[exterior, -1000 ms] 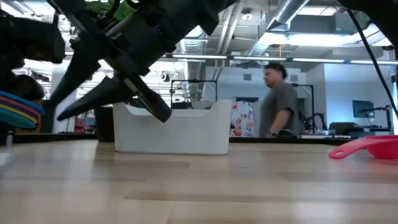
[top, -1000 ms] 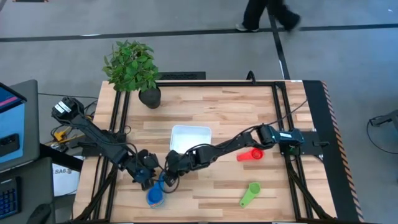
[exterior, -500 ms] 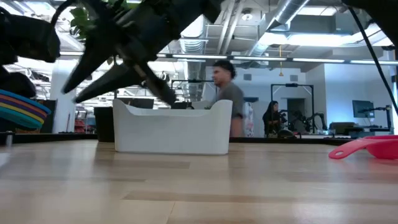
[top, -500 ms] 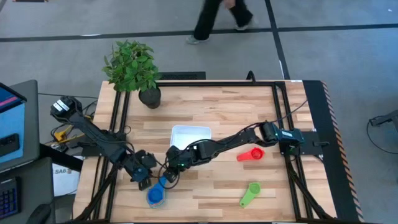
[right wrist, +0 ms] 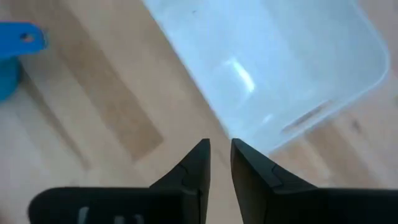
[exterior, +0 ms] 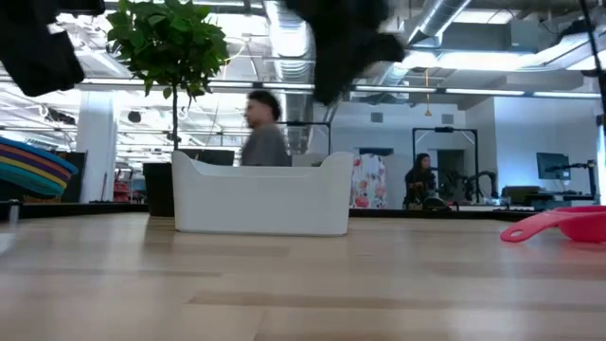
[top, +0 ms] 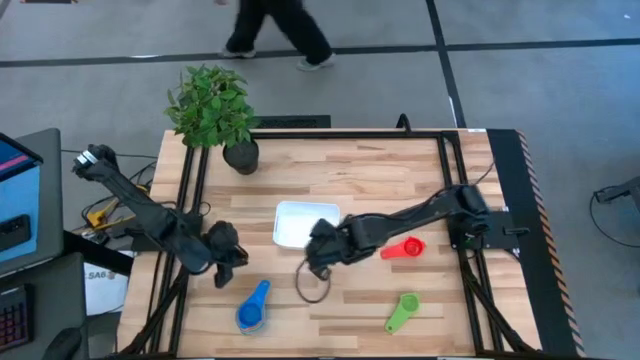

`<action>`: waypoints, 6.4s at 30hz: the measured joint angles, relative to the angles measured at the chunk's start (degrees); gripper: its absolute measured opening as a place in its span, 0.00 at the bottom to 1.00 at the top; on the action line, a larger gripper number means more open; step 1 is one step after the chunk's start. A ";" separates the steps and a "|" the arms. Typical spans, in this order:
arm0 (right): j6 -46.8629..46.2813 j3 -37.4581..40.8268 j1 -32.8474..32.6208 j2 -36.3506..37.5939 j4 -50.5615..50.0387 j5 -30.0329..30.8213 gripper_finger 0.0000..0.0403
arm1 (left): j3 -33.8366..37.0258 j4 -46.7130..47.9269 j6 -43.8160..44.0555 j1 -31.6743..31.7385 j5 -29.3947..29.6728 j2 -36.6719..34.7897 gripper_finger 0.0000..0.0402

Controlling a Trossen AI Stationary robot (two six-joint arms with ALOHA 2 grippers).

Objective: Nest measuring cups in basket
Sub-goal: Stack the red measuring cup into the light blue measuring cup

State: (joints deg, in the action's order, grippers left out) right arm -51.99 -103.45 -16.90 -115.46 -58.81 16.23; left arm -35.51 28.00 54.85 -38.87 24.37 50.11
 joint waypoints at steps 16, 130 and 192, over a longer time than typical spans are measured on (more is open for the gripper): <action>3.98 38.06 0.10 27.96 2.24 -7.26 0.24 | 0.06 -0.76 5.87 0.36 14.95 -0.78 0.20; -0.58 39.88 1.31 29.49 43.83 -2.82 0.02 | -13.66 -49.17 -0.69 35.91 -15.10 31.67 0.04; -10.56 39.86 -0.90 29.55 39.14 -5.75 0.41 | -2.84 -27.85 32.44 -9.84 6.11 24.15 0.09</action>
State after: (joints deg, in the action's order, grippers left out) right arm -62.55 -63.59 -17.80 -85.91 -19.67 10.47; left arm -38.35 0.16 87.29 -48.71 30.48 74.26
